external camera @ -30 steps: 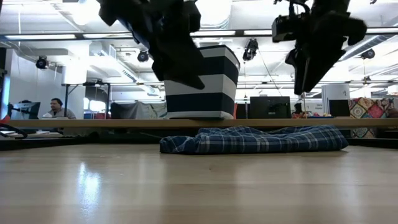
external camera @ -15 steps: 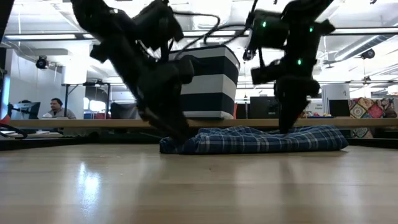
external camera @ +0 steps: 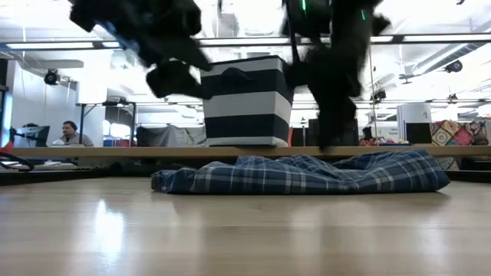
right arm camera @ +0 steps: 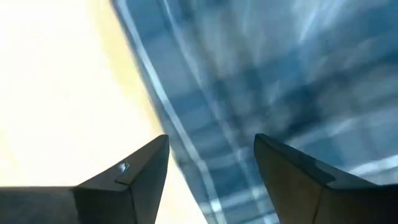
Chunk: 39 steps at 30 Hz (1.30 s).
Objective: Fold Laundry from Bin
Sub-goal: Fold the blue patterned pants
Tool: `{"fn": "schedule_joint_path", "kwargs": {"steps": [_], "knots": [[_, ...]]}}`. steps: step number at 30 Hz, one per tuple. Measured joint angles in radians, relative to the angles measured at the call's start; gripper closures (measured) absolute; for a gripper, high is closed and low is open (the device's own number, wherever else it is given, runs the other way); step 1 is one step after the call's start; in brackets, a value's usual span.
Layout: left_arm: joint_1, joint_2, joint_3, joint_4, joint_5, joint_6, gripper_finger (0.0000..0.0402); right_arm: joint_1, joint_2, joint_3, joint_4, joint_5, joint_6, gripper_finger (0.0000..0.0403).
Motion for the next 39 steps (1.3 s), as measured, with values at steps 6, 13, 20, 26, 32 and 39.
{"fn": "schedule_joint_path", "kwargs": {"steps": [6,13,20,26,32,39], "knots": [[0.099,0.118,-0.011,0.170,-0.098,0.036,0.0135,-0.173,-0.107,0.035,-0.106,0.107,-0.057,0.0166],[0.107,0.383,0.050,0.295,-0.095,-0.051,0.0150,-0.471,-0.110,-0.055,-0.041,0.053,-0.009,0.0202],[0.108,0.472,0.067,0.262,-0.074,-0.125,0.0153,-0.611,0.003,-0.092,0.050,0.073,-0.026,0.0245],[0.108,0.443,0.064,0.179,-0.069,-0.124,0.0153,-0.686,0.069,-0.076,0.074,0.136,-0.108,0.0245],[0.120,0.356,0.076,0.122,-0.058,-0.134,0.0153,-0.691,-0.023,-0.024,0.046,0.187,-0.222,0.0247],[0.263,0.293,0.130,0.135,-0.058,-0.103,0.0154,-0.634,-0.211,-0.080,0.015,-0.034,-0.266,0.0246]]}}
